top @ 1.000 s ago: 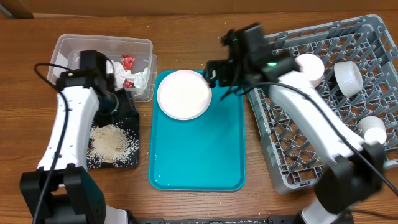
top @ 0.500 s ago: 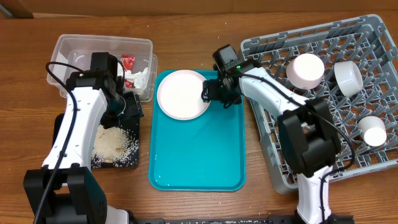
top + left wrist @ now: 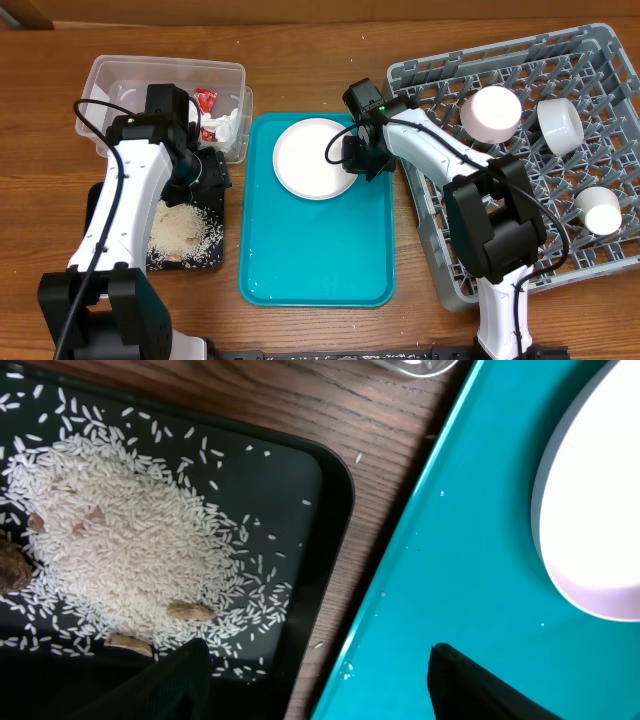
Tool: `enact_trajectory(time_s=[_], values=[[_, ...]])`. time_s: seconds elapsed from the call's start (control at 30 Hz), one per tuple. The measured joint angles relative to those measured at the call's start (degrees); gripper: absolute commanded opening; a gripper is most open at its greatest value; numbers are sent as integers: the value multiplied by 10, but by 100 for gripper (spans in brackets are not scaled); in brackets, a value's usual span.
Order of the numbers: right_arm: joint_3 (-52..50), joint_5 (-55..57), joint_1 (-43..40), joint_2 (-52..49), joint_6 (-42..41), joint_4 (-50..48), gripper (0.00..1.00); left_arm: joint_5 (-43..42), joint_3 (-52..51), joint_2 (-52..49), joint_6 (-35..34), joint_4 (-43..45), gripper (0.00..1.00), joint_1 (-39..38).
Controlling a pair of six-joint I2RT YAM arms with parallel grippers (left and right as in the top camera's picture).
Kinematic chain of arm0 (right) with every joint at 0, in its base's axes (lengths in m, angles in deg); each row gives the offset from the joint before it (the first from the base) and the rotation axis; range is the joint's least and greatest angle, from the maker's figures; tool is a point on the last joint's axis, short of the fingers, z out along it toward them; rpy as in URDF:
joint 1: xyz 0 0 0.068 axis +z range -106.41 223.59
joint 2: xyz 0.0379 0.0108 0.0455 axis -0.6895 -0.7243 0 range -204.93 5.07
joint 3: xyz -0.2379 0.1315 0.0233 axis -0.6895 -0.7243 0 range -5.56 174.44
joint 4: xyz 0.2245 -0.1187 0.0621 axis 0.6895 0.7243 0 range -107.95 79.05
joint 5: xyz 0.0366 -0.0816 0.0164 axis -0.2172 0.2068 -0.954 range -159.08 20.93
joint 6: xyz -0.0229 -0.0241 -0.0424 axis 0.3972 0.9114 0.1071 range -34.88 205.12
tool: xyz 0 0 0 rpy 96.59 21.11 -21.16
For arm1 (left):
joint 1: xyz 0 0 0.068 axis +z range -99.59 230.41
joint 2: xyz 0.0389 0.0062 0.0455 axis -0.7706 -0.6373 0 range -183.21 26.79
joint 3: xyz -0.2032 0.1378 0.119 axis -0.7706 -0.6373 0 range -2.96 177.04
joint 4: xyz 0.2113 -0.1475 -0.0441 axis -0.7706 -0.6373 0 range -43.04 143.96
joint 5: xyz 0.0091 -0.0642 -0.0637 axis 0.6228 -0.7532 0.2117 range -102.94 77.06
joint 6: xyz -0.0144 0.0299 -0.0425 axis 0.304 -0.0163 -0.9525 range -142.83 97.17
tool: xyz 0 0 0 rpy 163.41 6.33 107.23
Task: Sort waste into correct bins and load items into the dishwasher
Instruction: 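Grasp the white plate edge on the teal tray with the right gripper, then lift the plate and stand it upright in the dish rack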
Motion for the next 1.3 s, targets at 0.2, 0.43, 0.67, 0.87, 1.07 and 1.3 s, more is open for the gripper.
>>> enact_trajectory(time_s=[0.2, 0.43, 0.67, 0.87, 1.07, 1.3], values=[[5, -2, -3, 0, -20, 12, 4, 1, 0, 0, 0, 0, 71, 0], [24, 9, -3, 7, -2, 70, 4, 1, 0, 0, 0, 0, 72, 0], [64, 126, -8, 117, 58, 78, 4, 1, 0, 0, 0, 0, 72, 0], [87, 366, -17, 228, 99, 43, 4, 1, 0, 0, 0, 0, 73, 0], [89, 605, -32, 235, 98, 39, 4, 1, -1, 0, 0, 0, 73, 0], [44, 663, -80, 229, 49, 42, 4, 1, -1, 0, 0, -2, 73, 0]])
